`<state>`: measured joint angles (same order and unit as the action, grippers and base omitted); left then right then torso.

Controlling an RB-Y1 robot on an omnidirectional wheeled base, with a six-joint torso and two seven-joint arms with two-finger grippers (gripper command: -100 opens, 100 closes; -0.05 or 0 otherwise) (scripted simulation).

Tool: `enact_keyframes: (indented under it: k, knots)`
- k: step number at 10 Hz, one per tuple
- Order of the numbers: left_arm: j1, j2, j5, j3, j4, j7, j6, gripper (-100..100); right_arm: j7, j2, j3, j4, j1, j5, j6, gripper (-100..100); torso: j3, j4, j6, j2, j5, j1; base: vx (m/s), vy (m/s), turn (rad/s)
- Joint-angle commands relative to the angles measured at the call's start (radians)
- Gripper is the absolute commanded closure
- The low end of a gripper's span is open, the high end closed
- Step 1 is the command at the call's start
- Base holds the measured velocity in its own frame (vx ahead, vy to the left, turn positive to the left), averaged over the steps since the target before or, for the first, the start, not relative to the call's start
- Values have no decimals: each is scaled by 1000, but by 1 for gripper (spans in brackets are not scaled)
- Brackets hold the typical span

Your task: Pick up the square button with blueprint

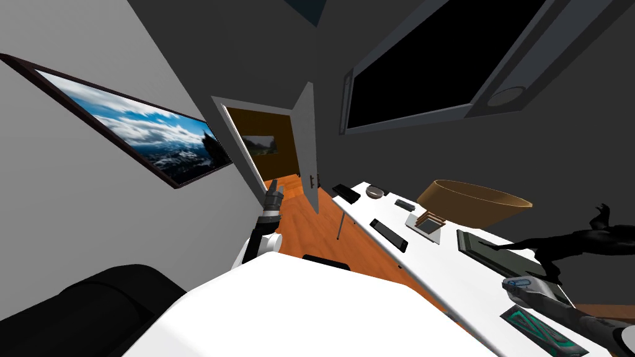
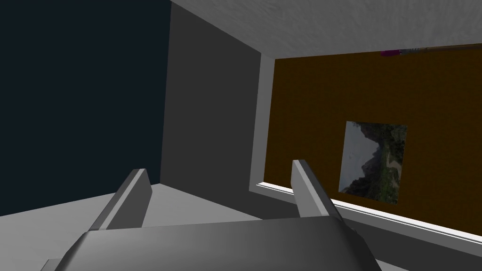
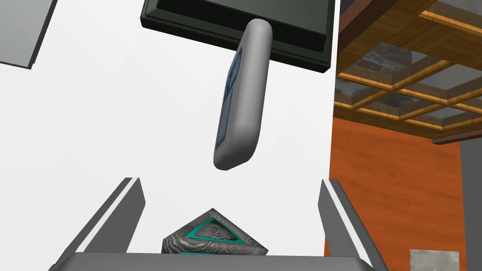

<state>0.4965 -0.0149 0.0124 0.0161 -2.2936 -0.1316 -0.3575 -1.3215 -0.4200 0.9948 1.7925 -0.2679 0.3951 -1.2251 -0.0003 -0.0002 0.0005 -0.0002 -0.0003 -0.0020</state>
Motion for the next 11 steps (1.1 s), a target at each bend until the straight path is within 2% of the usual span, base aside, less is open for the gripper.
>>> enact_keyframes:
  k: [1, 2, 3, 4, 5, 6, 8, 9, 11]
  knots:
    - [0, 0, 0, 0, 0, 0, 0, 0, -33, -21, 28, -22, 3, 23, -50, -100, 0, 0, 0, 0, 0, 0, 21, -25, 72]
    - [0, 0, 0, 0, 0, 0, 0, 0, -33, -21, 28, -22, 3, 23, -73, -100, 0, 0, 0, 0, 0, 0, 19, -25, 44]
    - [0, 0, 0, 0, 0, 0, 0, 0, -60, -43, 49, -42, 9, 39, -110, -100, 0, 0, 0, 0, 0, 0, 19, -31, 84]
    - [0, 0, 0, 0, 0, 0, 0, 0, -60, -43, 49, -42, 9, 39, -125, -100, 0, 0, 0, 0, 0, 0, 12, -28, 48]
    - [0, 0, 0, 0, 0, 0, 0, 0, -85, -64, 68, -61, 14, 55, -163, -100, 0, 0, 0, 0, 0, 0, 9, -33, 70]
    - [0, 0, 0, 0, 0, 0, 0, 0, -85, -64, 68, -61, 14, 55, -172, -100, 0, 0, 0, 1, 0, -1, 7, -31, 35]
    - [0, 0, 0, 0, 0, 0, 0, 0, -127, -100, 100, -95, 23, 83, -239, -100, 0, 0, 0, 1, 0, 0, 9, -39, 80]
    - [0, 0, 0, 0, 0, 0, 0, 0, -127, -100, 100, -95, 23, 83, -255, -100, 0, 0, 0, 1, 0, -1, 6, -45, 45]
    - [0, 0, 0, 0, 0, 0, 0, 0, -159, -129, 124, -121, 30, 105, -316, -100, 0, 0, 0, 1, 0, -1, 10, -40, 68]
